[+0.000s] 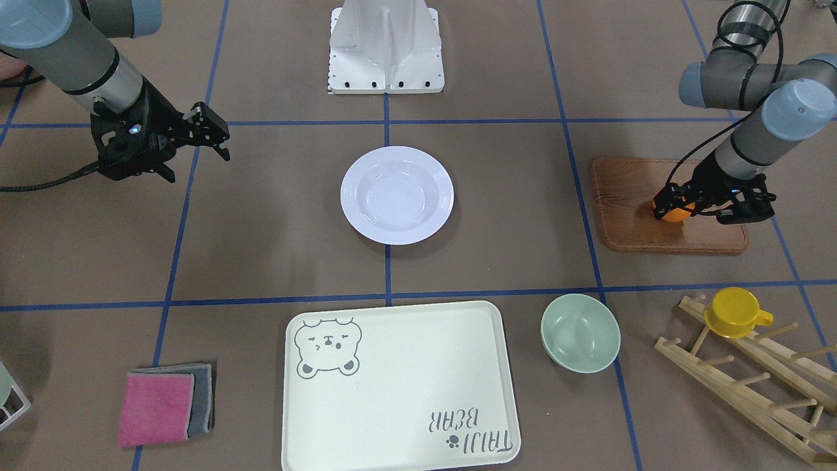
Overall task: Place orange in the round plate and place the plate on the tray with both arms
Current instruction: 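Grasp the orange on the wooden board with the left gripper while the right arm approaches, then carry the orange with the left gripper onto the white plate and release it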
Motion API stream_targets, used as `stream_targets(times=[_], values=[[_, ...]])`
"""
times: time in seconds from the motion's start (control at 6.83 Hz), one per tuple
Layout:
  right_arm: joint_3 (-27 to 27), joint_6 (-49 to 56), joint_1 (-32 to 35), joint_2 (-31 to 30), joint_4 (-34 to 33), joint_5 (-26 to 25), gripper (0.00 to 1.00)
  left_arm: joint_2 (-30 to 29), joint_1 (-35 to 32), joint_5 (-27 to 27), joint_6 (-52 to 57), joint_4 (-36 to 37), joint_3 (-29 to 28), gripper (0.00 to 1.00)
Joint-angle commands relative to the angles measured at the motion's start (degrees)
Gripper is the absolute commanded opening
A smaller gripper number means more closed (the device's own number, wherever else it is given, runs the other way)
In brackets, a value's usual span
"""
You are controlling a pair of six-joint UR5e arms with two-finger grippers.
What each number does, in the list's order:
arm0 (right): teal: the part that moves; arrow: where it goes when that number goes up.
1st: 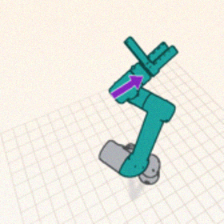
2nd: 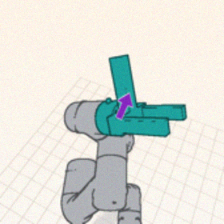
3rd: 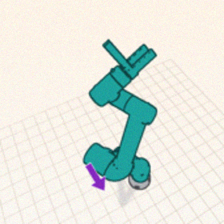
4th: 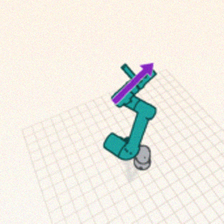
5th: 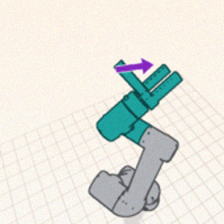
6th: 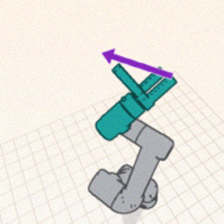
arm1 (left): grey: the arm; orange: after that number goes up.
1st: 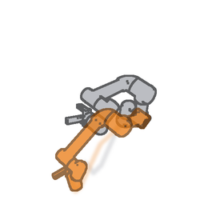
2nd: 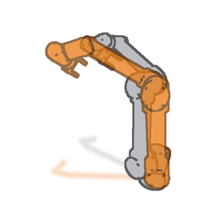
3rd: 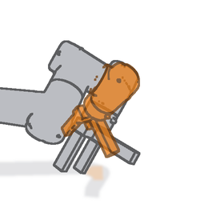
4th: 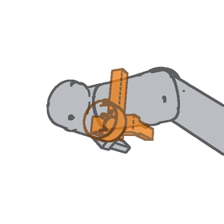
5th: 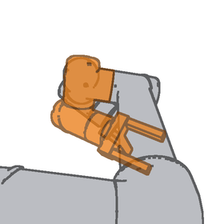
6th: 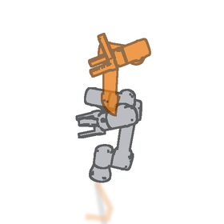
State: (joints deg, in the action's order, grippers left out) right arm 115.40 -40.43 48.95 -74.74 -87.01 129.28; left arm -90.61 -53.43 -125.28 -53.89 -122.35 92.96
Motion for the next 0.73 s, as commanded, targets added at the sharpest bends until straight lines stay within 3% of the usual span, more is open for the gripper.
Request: stream_targets(times=[0.0,0.29,0.59], values=[[0.1,0.0,-0.3,-0.1,0.1,0.0,1.00,-0.5,0.3,-0.5,-1.5,2.7,4.1,0.65],[0.1,-0.8,-5.3,0.0,0.0,-0.1,1.00,-9.2,1.7,0.0,-6.8,25.3,16.9,0.66],[0.0,-8.5,-12.4,2.3,0.5,-2.5,1.00,-21.6,12.9,5.5,-20.8,34.1,18.1,0.66]])
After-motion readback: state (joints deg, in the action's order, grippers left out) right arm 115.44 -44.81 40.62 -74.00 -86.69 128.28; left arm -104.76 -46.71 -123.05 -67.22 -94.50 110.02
